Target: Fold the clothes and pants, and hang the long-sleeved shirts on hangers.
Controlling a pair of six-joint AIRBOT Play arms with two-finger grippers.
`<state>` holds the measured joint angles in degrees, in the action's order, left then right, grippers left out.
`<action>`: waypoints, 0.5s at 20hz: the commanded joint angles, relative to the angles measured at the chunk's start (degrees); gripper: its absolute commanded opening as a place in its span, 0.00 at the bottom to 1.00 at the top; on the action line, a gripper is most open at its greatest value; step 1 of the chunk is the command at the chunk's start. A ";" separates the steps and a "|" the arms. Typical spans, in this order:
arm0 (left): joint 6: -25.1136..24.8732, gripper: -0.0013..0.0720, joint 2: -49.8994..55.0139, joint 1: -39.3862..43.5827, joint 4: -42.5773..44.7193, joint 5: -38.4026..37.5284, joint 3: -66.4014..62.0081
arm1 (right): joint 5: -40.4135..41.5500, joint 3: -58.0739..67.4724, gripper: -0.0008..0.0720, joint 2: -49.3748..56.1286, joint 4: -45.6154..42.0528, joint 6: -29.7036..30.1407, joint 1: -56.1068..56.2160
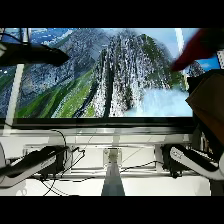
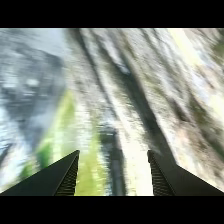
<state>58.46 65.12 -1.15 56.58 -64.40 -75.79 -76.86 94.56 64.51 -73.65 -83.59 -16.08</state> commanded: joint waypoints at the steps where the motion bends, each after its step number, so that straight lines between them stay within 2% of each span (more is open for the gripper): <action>1: 0.74 0.65 -4.61 -4.07 1.75 -1.03 -0.04 | -5.73 1.57 0.03 -12.31 -11.80 -4.96 -11.32; 2: 0.74 0.65 -4.74 -4.07 1.75 -1.03 -0.04 | -6.16 1.57 0.03 -14.95 -14.73 -5.05 -14.38; 4: 0.74 0.65 -4.63 -4.07 1.75 -1.03 -0.04 | -6.12 1.55 0.03 -19.37 -18.47 -9.05 -20.52; 7: 0.74 0.65 -4.66 -4.07 1.73 -1.03 -0.04 | -7.96 1.55 0.03 -22.53 -19.30 -9.42 -27.43; 10: 0.74 0.65 -4.66 -4.07 1.75 -1.03 -0.04 | -9.97 1.55 0.03 -22.80 -23.67 -9.42 -31.47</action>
<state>59.20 60.66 -5.04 58.22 -65.43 -75.79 -84.73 96.05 43.53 -92.38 -92.07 -42.61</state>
